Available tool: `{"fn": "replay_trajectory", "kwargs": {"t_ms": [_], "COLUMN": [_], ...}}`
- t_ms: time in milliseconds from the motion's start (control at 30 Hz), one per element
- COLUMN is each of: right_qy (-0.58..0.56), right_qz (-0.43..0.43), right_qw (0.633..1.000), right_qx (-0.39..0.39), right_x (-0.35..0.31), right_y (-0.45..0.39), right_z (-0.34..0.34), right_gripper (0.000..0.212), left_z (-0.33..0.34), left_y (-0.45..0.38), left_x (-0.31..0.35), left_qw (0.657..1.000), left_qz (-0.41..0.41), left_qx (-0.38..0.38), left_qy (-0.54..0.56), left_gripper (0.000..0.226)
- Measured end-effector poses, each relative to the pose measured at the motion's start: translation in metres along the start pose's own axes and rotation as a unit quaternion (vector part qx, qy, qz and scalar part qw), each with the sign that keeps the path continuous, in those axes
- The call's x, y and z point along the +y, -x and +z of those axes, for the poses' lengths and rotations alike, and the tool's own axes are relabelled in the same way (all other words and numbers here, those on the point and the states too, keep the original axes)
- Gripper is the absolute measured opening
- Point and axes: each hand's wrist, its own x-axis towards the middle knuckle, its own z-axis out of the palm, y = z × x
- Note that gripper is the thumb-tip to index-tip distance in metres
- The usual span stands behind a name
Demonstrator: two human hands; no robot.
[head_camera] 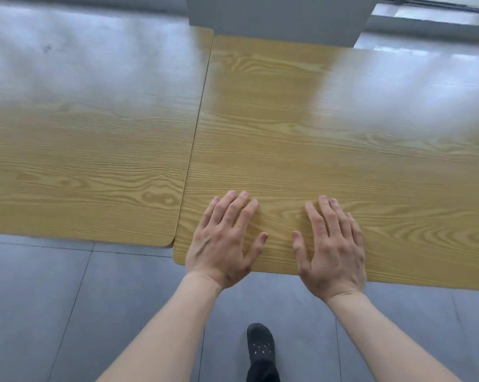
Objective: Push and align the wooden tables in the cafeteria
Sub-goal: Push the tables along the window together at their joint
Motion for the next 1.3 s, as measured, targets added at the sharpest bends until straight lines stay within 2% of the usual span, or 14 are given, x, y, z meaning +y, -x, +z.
{"fn": "replay_trajectory", "kwargs": {"t_ms": [567,867,1033,1300], "right_qy": [0.025,-0.017,-0.048,-0.019], "right_qz": [0.009,0.021,0.038,0.058], "right_qw": [1.0,0.997,0.995,0.991], "right_qx": [0.016,-0.075,-0.083,-0.118], "right_x": [0.005,0.004,0.022,0.031], "right_y": [-0.034,-0.036,-0.088,-0.197], "right_z": [0.009,-0.017,-0.05,-0.062], "right_gripper": [0.068,0.069,0.069,0.079], "left_z": [0.008,-0.018,-0.053,-0.071], "left_y": [-0.041,-0.041,-0.088,-0.196], "left_x": [-0.013,-0.01,-0.009,-0.032], "left_qw": [1.0,0.998,0.997,0.998], "left_qz": [0.018,-0.01,-0.044,-0.037], "left_qx": [0.012,-0.069,-0.057,-0.047], "left_qy": [0.011,0.007,0.004,0.007], "left_gripper": [0.064,0.067,0.068,0.073]}}
